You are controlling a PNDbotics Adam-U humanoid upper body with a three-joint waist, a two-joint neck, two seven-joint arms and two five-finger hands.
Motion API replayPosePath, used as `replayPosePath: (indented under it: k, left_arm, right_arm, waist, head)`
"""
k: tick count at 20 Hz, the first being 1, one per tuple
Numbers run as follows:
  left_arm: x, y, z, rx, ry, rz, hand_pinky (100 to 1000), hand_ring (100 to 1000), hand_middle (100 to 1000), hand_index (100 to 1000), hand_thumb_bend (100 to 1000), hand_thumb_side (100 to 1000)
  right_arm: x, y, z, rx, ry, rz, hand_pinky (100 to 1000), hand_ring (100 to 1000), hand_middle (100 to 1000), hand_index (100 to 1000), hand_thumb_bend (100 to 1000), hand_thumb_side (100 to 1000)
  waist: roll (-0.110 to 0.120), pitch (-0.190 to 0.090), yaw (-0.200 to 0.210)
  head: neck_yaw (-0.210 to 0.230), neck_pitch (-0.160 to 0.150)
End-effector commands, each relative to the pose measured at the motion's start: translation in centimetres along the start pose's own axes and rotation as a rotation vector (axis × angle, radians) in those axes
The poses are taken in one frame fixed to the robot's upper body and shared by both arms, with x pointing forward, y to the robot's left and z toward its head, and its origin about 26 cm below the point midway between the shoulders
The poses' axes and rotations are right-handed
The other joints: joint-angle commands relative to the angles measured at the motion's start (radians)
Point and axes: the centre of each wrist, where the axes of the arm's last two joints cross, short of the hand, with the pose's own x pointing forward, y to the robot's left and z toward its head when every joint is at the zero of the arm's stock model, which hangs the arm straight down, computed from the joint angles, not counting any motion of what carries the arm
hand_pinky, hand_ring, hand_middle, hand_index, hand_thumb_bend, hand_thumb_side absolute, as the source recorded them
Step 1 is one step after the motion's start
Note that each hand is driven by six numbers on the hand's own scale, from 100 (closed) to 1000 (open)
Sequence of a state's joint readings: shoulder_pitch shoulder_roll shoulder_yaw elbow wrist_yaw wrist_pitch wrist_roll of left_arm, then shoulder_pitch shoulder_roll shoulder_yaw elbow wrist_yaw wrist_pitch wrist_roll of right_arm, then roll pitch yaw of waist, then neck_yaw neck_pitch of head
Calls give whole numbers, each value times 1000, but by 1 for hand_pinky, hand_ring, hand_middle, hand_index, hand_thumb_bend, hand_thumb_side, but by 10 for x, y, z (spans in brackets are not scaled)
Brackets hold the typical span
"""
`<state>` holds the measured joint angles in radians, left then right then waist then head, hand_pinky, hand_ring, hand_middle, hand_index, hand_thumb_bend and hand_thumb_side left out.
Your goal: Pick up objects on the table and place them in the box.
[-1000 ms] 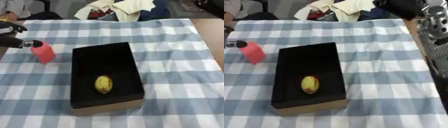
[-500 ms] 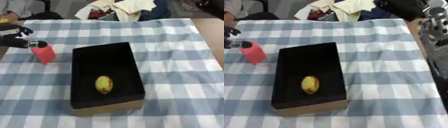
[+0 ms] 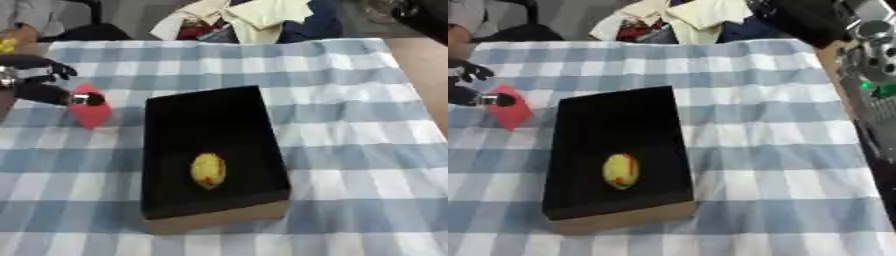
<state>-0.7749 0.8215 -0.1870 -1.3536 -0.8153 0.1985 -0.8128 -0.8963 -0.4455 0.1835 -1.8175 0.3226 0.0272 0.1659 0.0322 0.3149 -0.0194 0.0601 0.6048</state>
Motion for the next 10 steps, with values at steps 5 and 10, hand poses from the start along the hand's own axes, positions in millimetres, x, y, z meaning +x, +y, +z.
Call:
replayPosePath:
  k: [5, 10]
  left_arm:
    - [-7, 10, 1, 32, 38, -1, 876, 933, 907, 1000, 585, 882]
    - [-8, 7, -4, 35, 56, 22, 867, 926, 895, 1000, 542, 914]
  right_arm:
    - [5, -8, -1, -20, -16, 15, 849, 815, 734, 811, 100, 826]
    - [4, -9, 0, -23, -14, 18, 849, 815, 732, 809, 100, 825]
  waist:
    - [2, -17, 1]
    - [0, -14, -1]
  head:
    - [4, -15]
    - [7, -21]
